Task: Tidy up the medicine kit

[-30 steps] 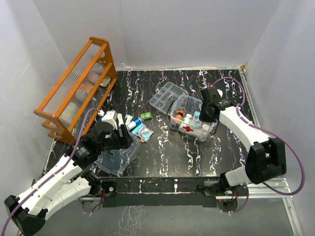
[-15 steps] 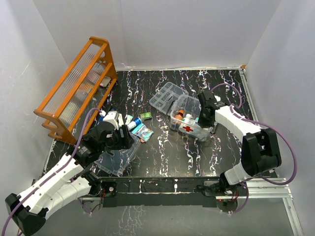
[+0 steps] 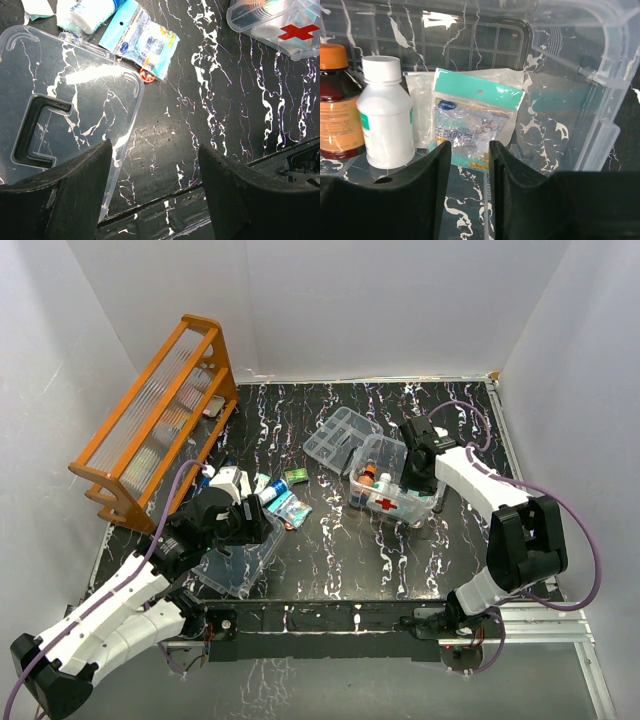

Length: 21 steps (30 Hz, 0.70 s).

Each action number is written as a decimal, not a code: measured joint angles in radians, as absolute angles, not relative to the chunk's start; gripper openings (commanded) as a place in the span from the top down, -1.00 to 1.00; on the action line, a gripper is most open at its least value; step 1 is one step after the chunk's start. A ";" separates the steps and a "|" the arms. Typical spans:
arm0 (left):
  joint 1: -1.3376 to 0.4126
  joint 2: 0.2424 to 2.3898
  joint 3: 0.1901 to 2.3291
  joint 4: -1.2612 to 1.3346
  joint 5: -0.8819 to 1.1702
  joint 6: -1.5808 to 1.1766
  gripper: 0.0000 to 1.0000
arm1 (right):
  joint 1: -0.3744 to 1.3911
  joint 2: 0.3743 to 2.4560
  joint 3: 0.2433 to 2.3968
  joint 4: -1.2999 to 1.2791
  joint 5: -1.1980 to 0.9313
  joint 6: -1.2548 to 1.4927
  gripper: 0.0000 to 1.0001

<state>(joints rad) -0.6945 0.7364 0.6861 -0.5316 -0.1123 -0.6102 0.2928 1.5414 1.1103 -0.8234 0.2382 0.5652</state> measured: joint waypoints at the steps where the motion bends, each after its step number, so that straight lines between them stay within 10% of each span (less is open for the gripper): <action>1: -0.694 0.737 0.686 -0.532 -0.113 -0.611 -0.37 | 0.295 1.541 1.119 -0.830 0.239 0.561 0.47; 21: -0.694 0.764 0.686 -0.531 -0.116 -0.613 -0.39 | 0.330 1.639 1.062 -0.777 0.180 0.535 0.55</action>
<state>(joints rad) -0.6945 0.7639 0.6861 -0.5312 -0.1162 -0.6132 0.3302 1.6390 1.0618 -0.7769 0.1799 0.5346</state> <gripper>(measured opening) 0.692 0.227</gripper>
